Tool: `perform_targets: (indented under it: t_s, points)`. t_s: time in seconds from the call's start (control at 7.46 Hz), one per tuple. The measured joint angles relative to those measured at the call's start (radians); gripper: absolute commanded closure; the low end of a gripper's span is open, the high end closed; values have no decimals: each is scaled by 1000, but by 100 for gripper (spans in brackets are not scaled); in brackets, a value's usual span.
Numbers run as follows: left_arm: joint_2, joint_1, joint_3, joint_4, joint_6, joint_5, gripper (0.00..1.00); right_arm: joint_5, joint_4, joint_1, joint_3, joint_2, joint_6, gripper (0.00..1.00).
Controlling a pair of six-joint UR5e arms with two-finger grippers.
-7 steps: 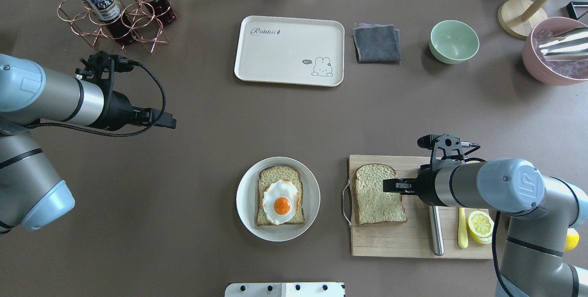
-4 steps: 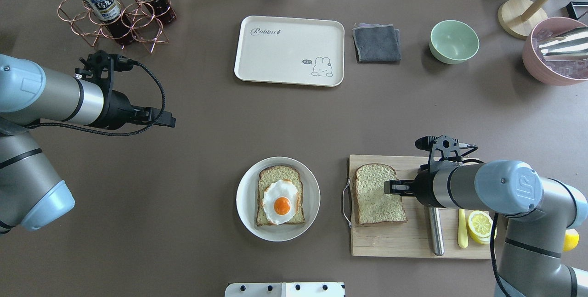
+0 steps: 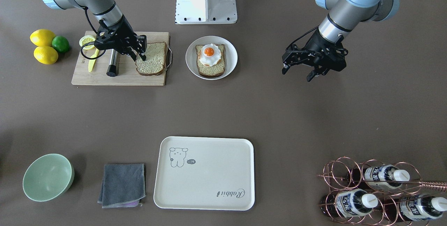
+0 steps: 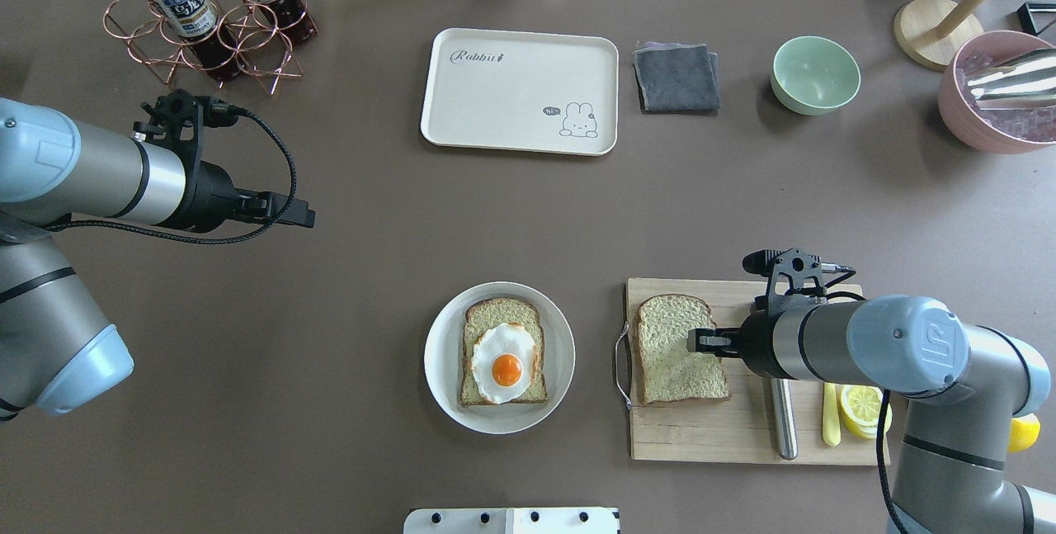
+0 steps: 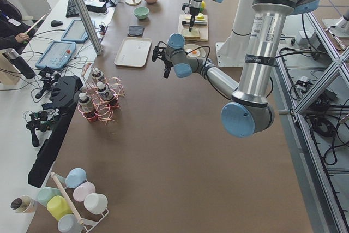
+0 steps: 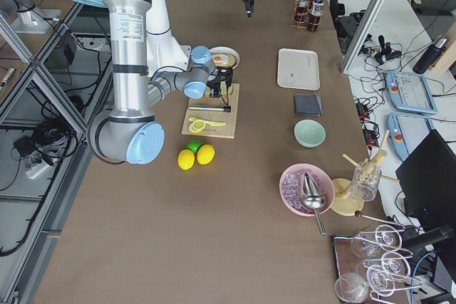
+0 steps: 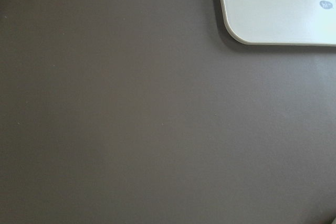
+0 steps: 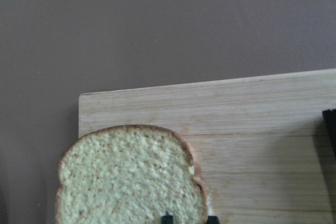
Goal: Make sandwich and place on tray
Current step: 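Lower the right gripper and grasp the bread slice's edge, then lift the bread slice with the right gripper and carry it over the egg toast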
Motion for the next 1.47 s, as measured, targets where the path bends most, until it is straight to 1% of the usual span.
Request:
perform_targets:
  t_s: [0.13,0.4,0.67,0.94,1.07,1.21,1.47]
  points:
    - [3,0,-3,-2,-1,0,2,-5,0,-2,6,2,9,100]
    - [8,0,-8,-18,-5,0,2,6,0,11,67,2,15,100]
    - [10,0,-9,-24,-6,-1,2,75,0,67,118,17,17,100]
    - [10,0,-8,-26,-8,-1,2,107,-3,94,119,83,49,100]
    - [8,0,-7,-26,-10,-2,2,107,-6,92,98,128,84,100]
    - [8,0,-7,-27,-11,-2,2,95,-8,70,76,171,125,100]
    - [9,0,-9,-29,-12,-7,2,-5,-8,-32,30,248,171,100]
